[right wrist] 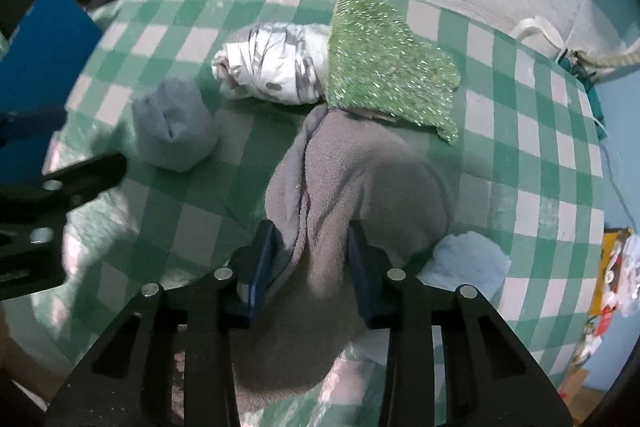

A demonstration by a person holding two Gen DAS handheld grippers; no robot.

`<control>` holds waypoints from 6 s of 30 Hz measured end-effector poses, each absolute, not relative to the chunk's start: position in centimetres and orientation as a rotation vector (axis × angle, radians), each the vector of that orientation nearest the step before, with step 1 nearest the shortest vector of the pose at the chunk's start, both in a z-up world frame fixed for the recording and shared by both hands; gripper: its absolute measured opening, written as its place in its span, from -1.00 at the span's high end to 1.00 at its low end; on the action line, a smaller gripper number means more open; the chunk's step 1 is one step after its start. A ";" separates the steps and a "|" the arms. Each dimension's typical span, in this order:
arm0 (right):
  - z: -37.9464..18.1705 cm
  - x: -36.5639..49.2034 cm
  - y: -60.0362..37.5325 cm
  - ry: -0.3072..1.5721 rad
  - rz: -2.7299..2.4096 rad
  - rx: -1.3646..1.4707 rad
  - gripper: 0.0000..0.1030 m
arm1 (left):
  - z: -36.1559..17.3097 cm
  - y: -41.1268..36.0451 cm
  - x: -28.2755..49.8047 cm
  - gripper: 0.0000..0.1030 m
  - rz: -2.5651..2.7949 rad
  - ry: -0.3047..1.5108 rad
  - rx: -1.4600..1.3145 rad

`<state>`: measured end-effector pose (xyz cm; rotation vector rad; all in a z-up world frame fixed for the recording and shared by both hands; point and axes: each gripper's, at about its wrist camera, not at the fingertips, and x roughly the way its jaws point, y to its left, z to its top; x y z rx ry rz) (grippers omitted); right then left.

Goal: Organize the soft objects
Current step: 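Grasp the grey fleece cloth with the right tool, then lift the grey fleece with the right tool while the left tool grasps the grey-blue sock, then carry the grey fleece and grey-blue sock over the cardboard box, then open both tools to drop the fleece and sock into the box, then withdraw both tools from the box back over the table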

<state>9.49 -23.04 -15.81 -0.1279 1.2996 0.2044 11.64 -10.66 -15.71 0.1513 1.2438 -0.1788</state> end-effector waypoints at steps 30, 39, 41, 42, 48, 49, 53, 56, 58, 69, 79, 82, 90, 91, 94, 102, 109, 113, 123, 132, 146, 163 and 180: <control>-10.2 9.2 -27.7 1.108 0.241 -0.059 0.52 | -18.2 -13.7 14.6 0.40 -0.227 1.248 0.104; -8.9 9.4 -27.8 1.075 0.240 -0.060 0.52 | -17.3 -13.5 13.9 0.63 -0.233 1.229 0.121; -8.6 9.4 -27.9 1.068 0.239 -0.059 0.52 | -16.9 -13.3 13.8 0.63 -0.229 1.224 0.117; -8.3 9.3 -27.9 1.062 0.239 -0.061 0.52 | -16.7 -13.2 13.7 0.63 -0.227 1.220 0.118; -7.1 9.0 -27.9 1.038 0.234 -0.062 0.52 | -14.6 -12.6 12.4 0.63 -0.215 1.178 0.143; -6.8 8.9 -27.9 1.033 0.235 -0.063 0.52 | -14.2 -12.5 12.2 0.63 -0.216 1.170 0.142; -5.9 8.7 -27.7 1.018 0.239 -0.066 0.52 | -12.6 -12.2 11.3 0.63 -0.217 1.144 0.150; -5.3 8.5 -27.7 1.007 0.240 -0.067 0.52 | -11.4 -12.2 10.5 0.63 -0.213 1.121 0.165; -4.9 8.4 -27.7 1.000 0.239 -0.068 0.52 | -10.8 -12.0 10.2 0.63 -0.212 1.110 0.164; -3.0 7.9 -27.0 0.963 0.251 -0.082 0.52 | -7.9 -10.3 8.2 0.63 -0.185 1.068 0.136; -1.7 7.6 -25.3 0.944 0.283 -0.095 0.52 | -5.8 -7.9 7.3 0.63 -0.137 1.032 0.115; -1.2 7.6 -24.3 0.938 0.297 -0.098 0.52 | -5.2 -7.1 6.8 0.63 -0.115 1.020 0.121; 0.1 7.6 -21.2 0.916 0.356 -0.111 0.52 | -3.9 -4.2 5.7 0.63 -0.070 0.997 0.095; 0.2 7.6 -20.8 0.917 0.363 -0.113 0.52 | -3.8 -3.8 5.6 0.63 -0.063 0.996 0.095; 0.5 7.6 -19.5 0.914 0.383 -0.121 0.52 | -3.4 -2.7 5.2 0.63 -0.042 0.988 0.086; 1.6 7.9 -15.4 0.893 0.444 -0.147 0.52 | -2.6 0.8 4.7 0.63 -0.022 0.979 0.026; 1.9 7.9 -12.2 0.895 0.484 -0.171 0.52 | -2.3 4.2 3.9 0.63 0.034 0.973 -0.008; 2.3 7.9 -10.5 0.892 0.506 -0.184 0.52 | -2.2 6.1 3.5 0.63 0.077 0.968 -0.017; 3.1 7.8 -5.9 0.883 0.574 -0.211 0.52 | -2.3 10.4 2.7 0.63 0.134 0.974 -0.057; 3.5 7.6 -1.1 0.878 0.636 -0.247 0.52 | -2.5 14.0 2.1 0.63 0.187 0.974 -0.100; -0.5 7.9 4.5 0.989 0.742 -0.291 0.37 | -4.4 18.2 1.6 0.41 0.261 1.015 -0.144; -1.9 8.3 2.6 0.992 0.642 -0.322 -0.45 | -4.9 17.3 2.3 -0.35 0.248 1.012 -0.130; -1.7 9.2 -6.1 1.033 0.515 -0.225 -0.50 | -4.0 10.2 3.4 -0.57 0.098 0.978 -0.058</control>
